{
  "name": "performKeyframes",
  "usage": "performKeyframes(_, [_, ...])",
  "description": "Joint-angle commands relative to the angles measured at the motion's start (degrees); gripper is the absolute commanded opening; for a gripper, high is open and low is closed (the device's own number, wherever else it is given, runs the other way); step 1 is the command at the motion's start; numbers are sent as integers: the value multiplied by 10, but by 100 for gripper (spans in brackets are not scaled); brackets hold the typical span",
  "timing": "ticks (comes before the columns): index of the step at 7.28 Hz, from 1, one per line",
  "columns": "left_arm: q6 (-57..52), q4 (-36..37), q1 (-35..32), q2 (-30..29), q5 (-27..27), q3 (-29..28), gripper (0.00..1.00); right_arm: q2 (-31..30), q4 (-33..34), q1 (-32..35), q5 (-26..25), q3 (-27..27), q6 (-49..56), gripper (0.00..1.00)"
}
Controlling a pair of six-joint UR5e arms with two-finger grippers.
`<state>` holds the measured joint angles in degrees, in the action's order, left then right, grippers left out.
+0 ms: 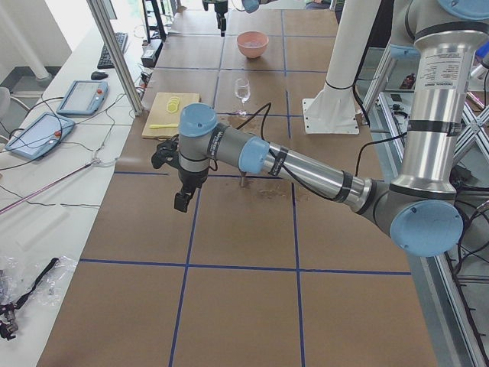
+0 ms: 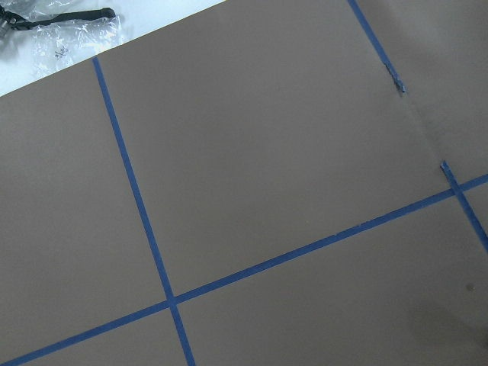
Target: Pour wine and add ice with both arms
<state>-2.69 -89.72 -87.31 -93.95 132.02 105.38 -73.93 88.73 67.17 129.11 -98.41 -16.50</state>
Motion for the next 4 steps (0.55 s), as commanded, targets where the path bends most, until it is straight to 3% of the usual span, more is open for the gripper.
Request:
performKeyframes(1, [-6, -2, -2, 3, 5, -44, 100, -28, 1, 91, 39, 86, 166, 100])
performKeyframes(4, [-8, -3, -12, 20, 6, -52, 100, -73, 1, 182, 46, 111, 251, 100])
